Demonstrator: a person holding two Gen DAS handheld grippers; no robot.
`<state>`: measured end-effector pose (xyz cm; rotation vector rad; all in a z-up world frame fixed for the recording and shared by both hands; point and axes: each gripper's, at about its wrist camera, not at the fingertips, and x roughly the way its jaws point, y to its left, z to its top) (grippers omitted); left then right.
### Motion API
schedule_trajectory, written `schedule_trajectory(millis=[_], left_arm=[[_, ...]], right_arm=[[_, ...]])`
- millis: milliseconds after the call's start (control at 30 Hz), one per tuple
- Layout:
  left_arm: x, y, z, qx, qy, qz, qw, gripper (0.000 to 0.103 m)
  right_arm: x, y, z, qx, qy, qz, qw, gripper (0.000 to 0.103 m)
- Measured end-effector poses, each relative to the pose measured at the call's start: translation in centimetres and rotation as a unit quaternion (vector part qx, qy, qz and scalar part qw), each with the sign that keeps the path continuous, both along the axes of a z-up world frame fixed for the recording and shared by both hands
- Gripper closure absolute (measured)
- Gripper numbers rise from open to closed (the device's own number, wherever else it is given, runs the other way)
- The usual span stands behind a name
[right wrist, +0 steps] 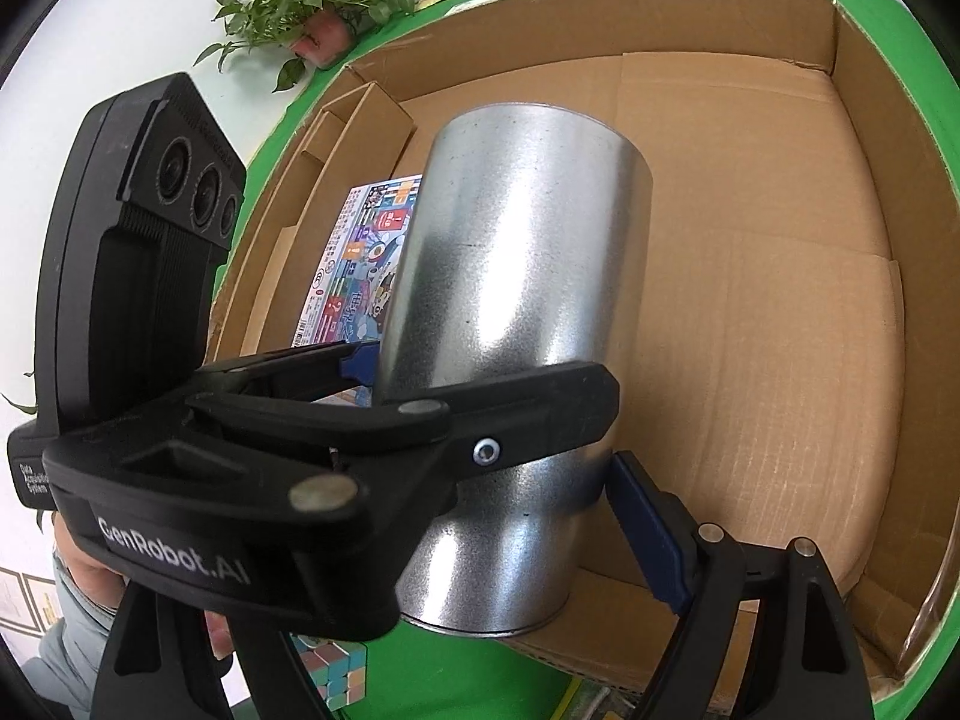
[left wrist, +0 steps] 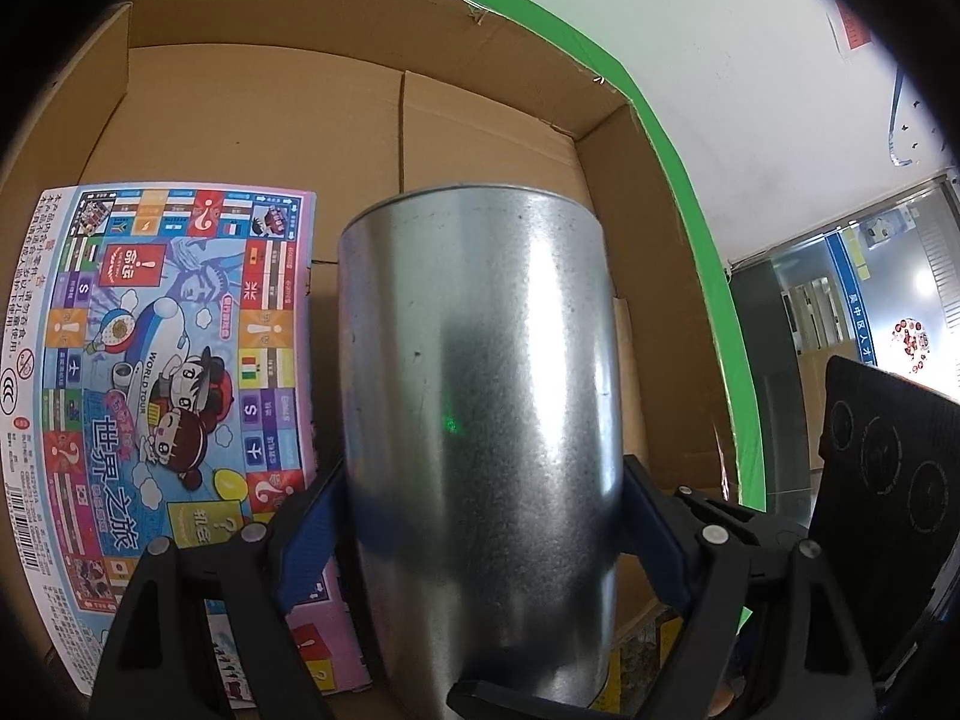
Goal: Organize rigid objects
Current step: 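Lower the silver cylinder into the box beside the game box and release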
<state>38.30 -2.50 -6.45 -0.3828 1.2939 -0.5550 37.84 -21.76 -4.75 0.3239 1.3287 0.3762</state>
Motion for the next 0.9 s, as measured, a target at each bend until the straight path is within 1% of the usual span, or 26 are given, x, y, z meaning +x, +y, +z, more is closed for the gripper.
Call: schedule_trajectory(millis=[100, 167, 233, 467, 533, 600, 633, 767, 800, 833, 867, 900], left_arm=[[0.4, -0.9, 0.5, 0.007, 0.002, -0.005, 1.0000, 0.018], [0.7, -1.6, 0.7, 0.016, -0.004, -0.015, 0.9997, 0.017], [1.1, -1.8, 0.8, 0.021, 0.002, -0.016, 0.9996, 0.017], [1.6, -2.5, 1.0, 0.031, 0.006, -0.017, 0.9993, 0.016], [1.6, -3.1, 0.9, 0.041, 0.003, -0.019, 0.9990, 0.016], [1.6, -3.7, 1.0, 0.050, -0.006, -0.021, 0.9985, 0.015], [1.5, -3.9, 1.0, 0.053, -0.007, -0.022, 0.9983, 0.015], [1.4, -3.5, 1.5, 0.051, -0.006, -0.001, 0.9987, 0.016], [1.2, -3.3, 1.9, 0.052, -0.016, 0.001, 0.9985, 0.016], [0.9, -3.1, 2.7, 0.058, -0.037, 0.002, 0.9976, 0.016], [0.5, -2.9, 3.8, 0.076, -0.069, 0.007, 0.9947, 0.016], [0.2, -2.7, 4.4, 0.091, -0.087, 0.014, 0.9920, 0.016]], right_arm=[[0.1, 0.0, -0.2, 0.008, 0.005, -0.008, 1.000, 0.020], [0.2, -0.4, -0.4, 0.018, 0.011, -0.016, 1.000, 0.019], [-0.1, -0.7, -0.4, 0.025, 0.013, -0.022, 0.999, 0.019], [-1.4, -1.6, 0.3, 0.026, 0.014, -0.026, 0.999, 0.018], [-2.1, -2.2, 0.9, 0.021, 0.003, -0.029, 0.999, 0.018], [-2.6, -2.6, 1.5, 0.017, -0.015, -0.029, 0.999, 0.024], [-2.8, -2.8, 1.7, 0.025, -0.021, -0.026, 0.999, 0.034], [-3.3, -2.6, 2.0, 0.025, -0.035, -0.018, 0.999, 0.034], [-3.2, -2.8, 1.9, 0.031, -0.032, -0.018, 0.999, 0.034], [-3.1, -2.9, 1.8, 0.035, -0.030, -0.019, 0.999, 0.034], [-3.0, -3.1, 1.5, 0.041, -0.026, -0.022, 0.999, 0.034], [-2.9, -3.0, 1.4, 0.045, -0.025, -0.019, 0.998, 0.034]])
